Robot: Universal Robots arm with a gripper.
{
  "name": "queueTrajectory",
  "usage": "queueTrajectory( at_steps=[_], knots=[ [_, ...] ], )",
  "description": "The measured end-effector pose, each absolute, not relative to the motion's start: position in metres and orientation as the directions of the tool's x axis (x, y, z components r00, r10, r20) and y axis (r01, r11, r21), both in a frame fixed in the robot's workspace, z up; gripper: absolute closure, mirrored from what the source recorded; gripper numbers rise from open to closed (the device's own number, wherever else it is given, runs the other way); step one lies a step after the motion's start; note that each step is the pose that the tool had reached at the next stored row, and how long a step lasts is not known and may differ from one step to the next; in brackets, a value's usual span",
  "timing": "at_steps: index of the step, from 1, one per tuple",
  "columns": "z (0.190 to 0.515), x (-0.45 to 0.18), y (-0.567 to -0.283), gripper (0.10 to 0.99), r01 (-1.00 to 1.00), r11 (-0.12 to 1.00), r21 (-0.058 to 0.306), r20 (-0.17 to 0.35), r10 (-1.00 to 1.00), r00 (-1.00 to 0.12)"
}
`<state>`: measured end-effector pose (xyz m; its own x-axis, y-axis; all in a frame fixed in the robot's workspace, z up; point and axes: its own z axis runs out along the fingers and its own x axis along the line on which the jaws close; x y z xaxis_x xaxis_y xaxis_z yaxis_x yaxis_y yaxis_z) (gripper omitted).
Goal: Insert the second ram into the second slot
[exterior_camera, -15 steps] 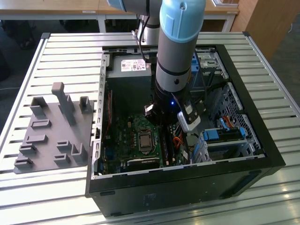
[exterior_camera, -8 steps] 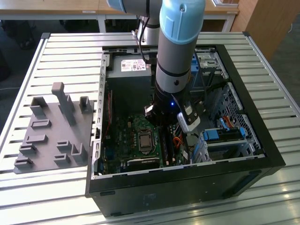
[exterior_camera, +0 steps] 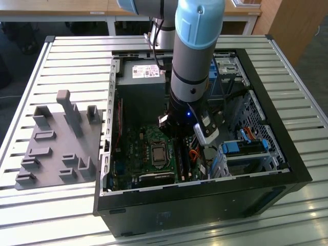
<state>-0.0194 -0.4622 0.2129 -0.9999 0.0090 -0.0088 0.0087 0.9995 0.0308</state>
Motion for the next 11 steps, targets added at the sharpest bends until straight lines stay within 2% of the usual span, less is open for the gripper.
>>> queueTrajectory(
  at_steps=[11],
  knots=[
    [0.2127,-0.0169,-0.4622,0.949,0.020,0.999,0.032,-0.009,0.020,-1.000]
  ],
)
